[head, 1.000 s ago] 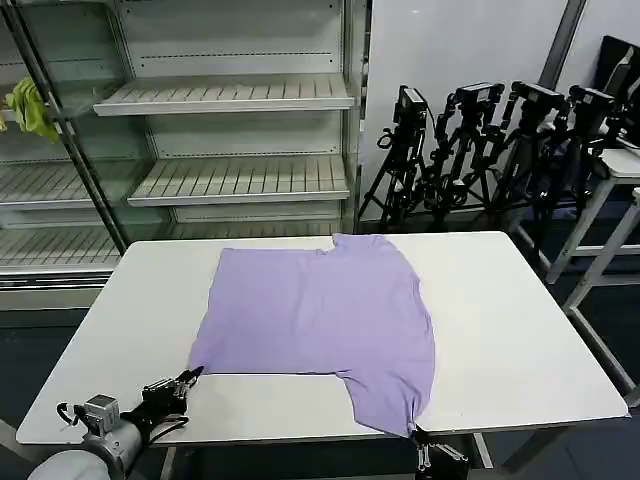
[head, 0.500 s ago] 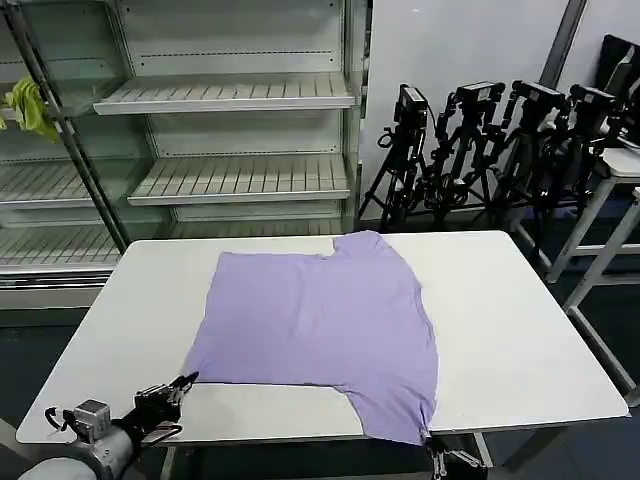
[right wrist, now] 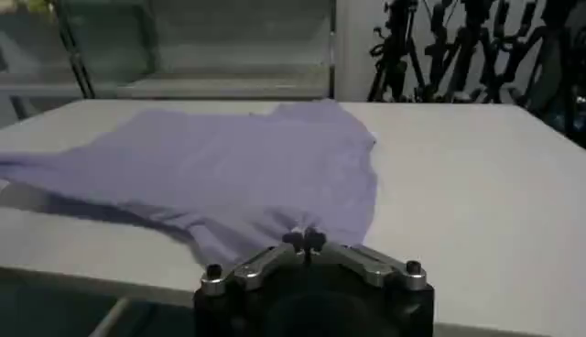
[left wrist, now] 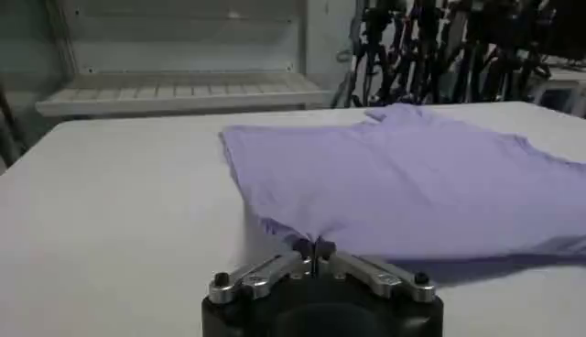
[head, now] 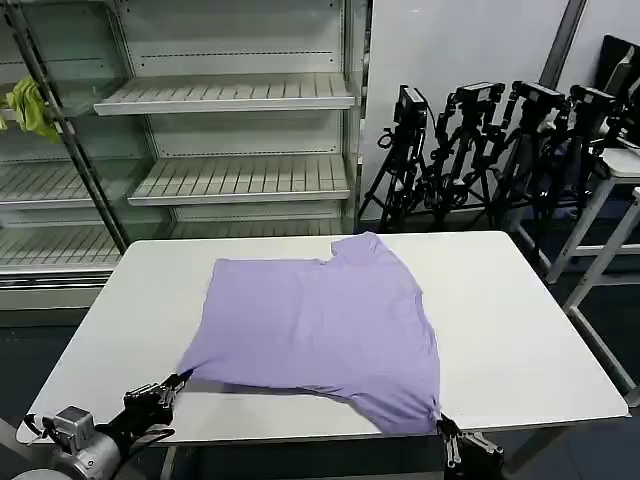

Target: Fold and organize the clothes.

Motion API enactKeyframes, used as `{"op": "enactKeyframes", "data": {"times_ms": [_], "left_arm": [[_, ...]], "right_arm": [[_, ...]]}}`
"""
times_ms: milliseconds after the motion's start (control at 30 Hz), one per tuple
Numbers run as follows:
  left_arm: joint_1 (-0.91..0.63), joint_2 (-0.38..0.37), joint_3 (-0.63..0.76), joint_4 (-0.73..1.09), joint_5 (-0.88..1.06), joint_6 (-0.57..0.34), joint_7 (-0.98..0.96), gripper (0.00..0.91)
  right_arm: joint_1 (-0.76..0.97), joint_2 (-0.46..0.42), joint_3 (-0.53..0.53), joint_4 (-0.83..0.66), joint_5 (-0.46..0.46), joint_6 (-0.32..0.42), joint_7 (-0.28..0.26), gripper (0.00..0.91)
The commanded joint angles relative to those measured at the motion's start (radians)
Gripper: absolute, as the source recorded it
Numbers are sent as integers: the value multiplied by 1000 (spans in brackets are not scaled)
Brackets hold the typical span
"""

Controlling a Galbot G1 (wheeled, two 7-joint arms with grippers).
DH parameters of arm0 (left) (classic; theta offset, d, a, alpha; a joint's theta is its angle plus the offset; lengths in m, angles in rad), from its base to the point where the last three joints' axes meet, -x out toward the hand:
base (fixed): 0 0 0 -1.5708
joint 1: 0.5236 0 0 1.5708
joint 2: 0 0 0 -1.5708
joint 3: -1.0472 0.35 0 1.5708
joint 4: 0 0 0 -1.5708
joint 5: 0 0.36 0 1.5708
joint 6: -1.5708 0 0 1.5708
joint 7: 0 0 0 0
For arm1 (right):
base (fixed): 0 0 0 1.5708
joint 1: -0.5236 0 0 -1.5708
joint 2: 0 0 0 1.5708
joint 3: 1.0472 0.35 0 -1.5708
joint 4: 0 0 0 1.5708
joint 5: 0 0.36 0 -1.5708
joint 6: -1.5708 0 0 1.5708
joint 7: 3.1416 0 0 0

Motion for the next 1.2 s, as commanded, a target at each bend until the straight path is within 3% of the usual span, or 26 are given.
{"op": "enactKeyframes", "data": {"times_ms": [33, 333, 700, 967, 1200], "left_arm": [[-20, 1, -17, -6, -1, -2, 3, 40], [-116, 23, 39, 91, 1, -21, 24, 50], [-258, 46, 138, 207, 7, -28, 32, 50], [-373, 62, 209, 274, 9, -30, 30, 50], [-482, 73, 279, 327, 11, -31, 28, 50]], "right_arm": [[66, -1, 43, 5, 36, 3, -1, 0], [334, -42, -14, -116, 114, -2, -18, 0], [617, -51, -200, -319, 121, -2, -50, 0], [758, -57, -325, -414, 125, -4, -56, 0], [837, -80, -371, -449, 137, -9, -74, 0]]}}
